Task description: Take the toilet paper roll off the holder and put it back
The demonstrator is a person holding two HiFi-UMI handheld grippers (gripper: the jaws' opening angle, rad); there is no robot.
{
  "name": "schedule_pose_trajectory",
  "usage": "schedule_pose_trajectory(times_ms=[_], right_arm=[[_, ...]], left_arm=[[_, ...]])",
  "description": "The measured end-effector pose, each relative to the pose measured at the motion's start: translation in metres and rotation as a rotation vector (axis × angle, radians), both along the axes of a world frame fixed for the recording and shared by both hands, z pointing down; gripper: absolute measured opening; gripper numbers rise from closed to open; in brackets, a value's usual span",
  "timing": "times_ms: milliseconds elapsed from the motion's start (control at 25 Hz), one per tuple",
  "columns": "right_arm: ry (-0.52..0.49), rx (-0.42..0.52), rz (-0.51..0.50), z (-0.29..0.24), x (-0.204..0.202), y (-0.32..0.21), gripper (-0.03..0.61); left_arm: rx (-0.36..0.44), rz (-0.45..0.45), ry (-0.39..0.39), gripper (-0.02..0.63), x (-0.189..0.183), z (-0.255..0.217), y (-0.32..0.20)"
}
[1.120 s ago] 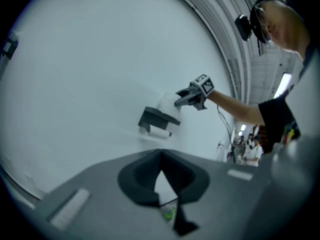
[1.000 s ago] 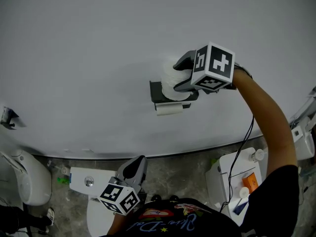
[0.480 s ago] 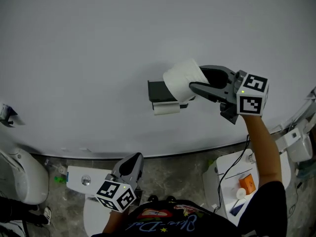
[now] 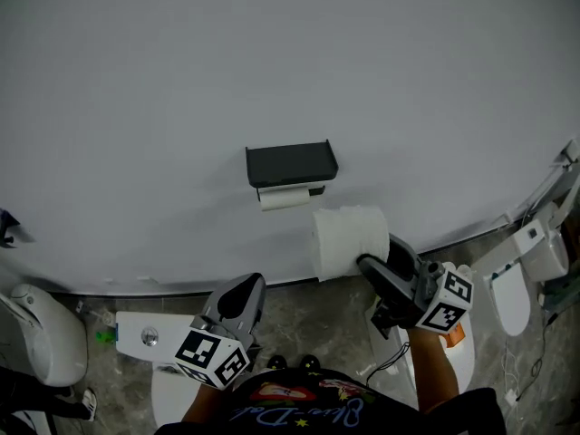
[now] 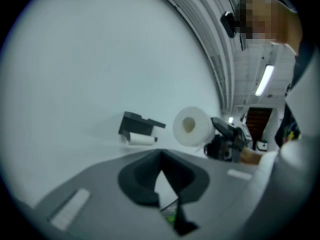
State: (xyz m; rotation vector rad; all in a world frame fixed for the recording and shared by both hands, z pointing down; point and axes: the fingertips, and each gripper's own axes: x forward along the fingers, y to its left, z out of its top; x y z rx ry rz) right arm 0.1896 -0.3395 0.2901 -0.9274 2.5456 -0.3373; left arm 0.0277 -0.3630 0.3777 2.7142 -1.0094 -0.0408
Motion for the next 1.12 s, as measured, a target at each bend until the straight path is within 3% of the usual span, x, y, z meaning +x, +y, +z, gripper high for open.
schedule_pose_trajectory(times_ms=[200,440,920,1120], right_arm=[[-0.117,-0.071,-0.026,0.045,-0.017,0.034,0.233],[-0.145,-0.115,-0.004,0.057,-0.017,0.037,0.232],[-0.136,-0.112,0.019,0.053,-0.017,0.029,0.225],[-0.023,-0.012,0.049,0.018,-0.006,0.0,0.224]], left_arm=[[0.014,0.007,-0.009,-0.002,0.003,0.001,-0.001],[0.009,0.011,-0.014,-0.002,0.004,0.003,-0.002],[0.01,-0.016,-0.02,-0.002,-0.006,0.005,0.0],[-0.002,-0.014,-0.013,-0.002,-0.012,0.005,0.004]])
